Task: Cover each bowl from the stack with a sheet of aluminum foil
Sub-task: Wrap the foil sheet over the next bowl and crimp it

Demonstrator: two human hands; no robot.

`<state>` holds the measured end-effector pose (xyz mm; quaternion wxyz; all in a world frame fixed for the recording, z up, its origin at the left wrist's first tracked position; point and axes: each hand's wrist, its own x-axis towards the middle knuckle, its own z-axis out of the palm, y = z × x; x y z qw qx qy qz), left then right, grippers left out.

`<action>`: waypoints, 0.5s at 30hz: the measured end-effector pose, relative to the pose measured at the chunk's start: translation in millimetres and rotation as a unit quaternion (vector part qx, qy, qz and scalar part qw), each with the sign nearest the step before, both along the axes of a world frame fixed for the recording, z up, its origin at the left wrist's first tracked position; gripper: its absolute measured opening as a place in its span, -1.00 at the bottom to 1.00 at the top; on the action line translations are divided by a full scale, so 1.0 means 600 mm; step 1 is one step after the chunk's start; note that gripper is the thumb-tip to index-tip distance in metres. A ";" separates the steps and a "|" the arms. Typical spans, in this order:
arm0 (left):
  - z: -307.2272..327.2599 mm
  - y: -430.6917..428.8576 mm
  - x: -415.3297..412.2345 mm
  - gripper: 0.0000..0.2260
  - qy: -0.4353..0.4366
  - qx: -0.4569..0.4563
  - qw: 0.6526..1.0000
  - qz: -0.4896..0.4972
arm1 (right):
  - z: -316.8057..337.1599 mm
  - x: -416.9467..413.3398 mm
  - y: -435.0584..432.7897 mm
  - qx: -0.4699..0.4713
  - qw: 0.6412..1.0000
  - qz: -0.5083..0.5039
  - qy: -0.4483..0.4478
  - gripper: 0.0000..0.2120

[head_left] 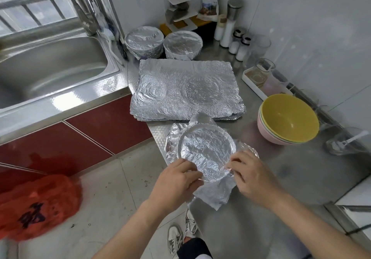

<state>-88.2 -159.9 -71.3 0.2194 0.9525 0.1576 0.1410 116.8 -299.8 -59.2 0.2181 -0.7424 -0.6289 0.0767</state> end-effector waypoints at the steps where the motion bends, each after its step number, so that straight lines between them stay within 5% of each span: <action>1: 0.000 0.001 0.000 -0.77 0.003 -0.001 1.000 0.000 | 0.004 -0.007 0.002 0.003 1.000 -0.003 0.015 -0.82; 15: -0.017 0.002 0.023 -0.79 -0.017 0.106 0.991 -0.084 | -0.024 -0.051 0.017 0.045 0.983 0.088 -0.152 -0.81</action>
